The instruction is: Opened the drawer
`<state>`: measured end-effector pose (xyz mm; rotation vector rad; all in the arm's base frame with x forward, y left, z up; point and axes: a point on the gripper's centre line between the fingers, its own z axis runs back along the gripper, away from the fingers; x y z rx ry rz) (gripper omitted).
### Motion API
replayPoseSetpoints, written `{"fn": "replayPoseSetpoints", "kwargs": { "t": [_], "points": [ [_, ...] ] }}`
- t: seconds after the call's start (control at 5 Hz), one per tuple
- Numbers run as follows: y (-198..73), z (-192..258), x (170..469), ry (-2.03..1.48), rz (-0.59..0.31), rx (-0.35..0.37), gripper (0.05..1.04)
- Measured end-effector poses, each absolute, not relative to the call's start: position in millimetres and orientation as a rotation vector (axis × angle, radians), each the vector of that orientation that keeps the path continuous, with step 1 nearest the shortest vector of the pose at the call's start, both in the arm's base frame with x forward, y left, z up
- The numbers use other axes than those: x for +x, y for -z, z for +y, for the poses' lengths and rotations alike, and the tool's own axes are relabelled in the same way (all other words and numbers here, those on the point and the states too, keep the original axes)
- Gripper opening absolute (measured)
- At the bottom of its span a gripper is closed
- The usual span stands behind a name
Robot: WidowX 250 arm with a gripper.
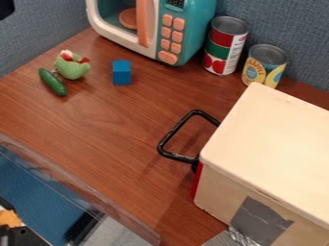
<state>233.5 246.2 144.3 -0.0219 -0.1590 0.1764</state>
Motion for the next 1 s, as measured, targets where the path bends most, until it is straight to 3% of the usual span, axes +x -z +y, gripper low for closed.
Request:
{"fn": "replayPoseSetpoints", "kwargs": {
  "t": [0.2,0.6,1.0],
  "points": [
    [-132.1,243.7,233.6,-0.179,-0.136,-0.051,0.999],
    [-96.6,190.1,237.2,-0.138,-0.084,-0.147,0.999],
    [-85.6,114.2,241.5,-0.066,-0.076,-0.209,0.999]
  ]
}}
